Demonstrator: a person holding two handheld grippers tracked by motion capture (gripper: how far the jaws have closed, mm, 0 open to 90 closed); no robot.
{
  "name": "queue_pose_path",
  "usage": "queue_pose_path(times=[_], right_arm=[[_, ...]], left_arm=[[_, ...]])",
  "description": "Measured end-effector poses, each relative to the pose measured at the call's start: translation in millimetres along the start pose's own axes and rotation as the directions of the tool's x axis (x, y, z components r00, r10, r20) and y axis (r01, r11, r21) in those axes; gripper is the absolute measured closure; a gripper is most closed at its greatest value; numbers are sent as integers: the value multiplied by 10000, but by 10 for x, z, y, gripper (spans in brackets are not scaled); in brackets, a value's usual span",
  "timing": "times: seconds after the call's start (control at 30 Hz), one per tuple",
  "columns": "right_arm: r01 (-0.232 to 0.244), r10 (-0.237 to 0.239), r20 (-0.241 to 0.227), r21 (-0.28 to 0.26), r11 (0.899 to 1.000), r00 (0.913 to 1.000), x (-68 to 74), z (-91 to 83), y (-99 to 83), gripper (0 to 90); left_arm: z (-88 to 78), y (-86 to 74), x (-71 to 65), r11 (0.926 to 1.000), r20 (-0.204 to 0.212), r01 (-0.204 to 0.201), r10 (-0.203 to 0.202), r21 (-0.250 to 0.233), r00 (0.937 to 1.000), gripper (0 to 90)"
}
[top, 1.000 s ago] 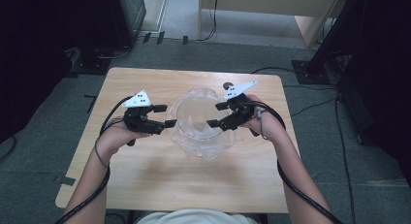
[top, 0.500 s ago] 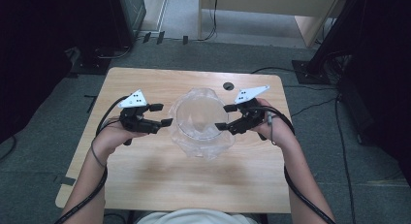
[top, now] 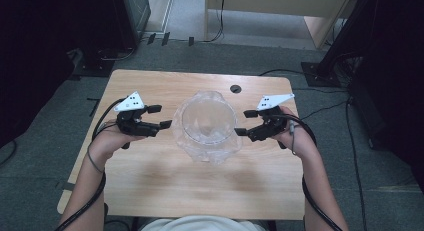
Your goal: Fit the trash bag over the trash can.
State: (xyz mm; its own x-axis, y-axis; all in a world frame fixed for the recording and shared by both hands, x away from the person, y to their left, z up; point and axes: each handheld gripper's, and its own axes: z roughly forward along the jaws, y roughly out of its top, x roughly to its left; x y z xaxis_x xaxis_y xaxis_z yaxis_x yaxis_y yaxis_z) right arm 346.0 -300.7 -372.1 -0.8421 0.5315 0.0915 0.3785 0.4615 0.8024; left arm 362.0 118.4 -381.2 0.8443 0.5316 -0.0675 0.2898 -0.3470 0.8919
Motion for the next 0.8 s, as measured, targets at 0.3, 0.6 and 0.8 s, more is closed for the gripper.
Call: queue_pose_path(times=[0.3, 0.6, 0.8], right_arm=[[-446, 437, 533, 163, 9989, 9976, -139, -118, -219, 224], [-878, 858, 1189, 122, 9961, 9892, -292, -68, -471, 224], [-1113, 1112, 1431, -76, 9938, 9834, -350, 41, -583, 224]], left_arm=[[-32, -110, 95, 9998, -227, 99, -95, 159, 9997, 279], [54, -268, 175, 9986, -365, 102, -83, 523, 9993, 279], [134, -389, 233, 9969, -527, 276, -238, 738, 9983, 279]])
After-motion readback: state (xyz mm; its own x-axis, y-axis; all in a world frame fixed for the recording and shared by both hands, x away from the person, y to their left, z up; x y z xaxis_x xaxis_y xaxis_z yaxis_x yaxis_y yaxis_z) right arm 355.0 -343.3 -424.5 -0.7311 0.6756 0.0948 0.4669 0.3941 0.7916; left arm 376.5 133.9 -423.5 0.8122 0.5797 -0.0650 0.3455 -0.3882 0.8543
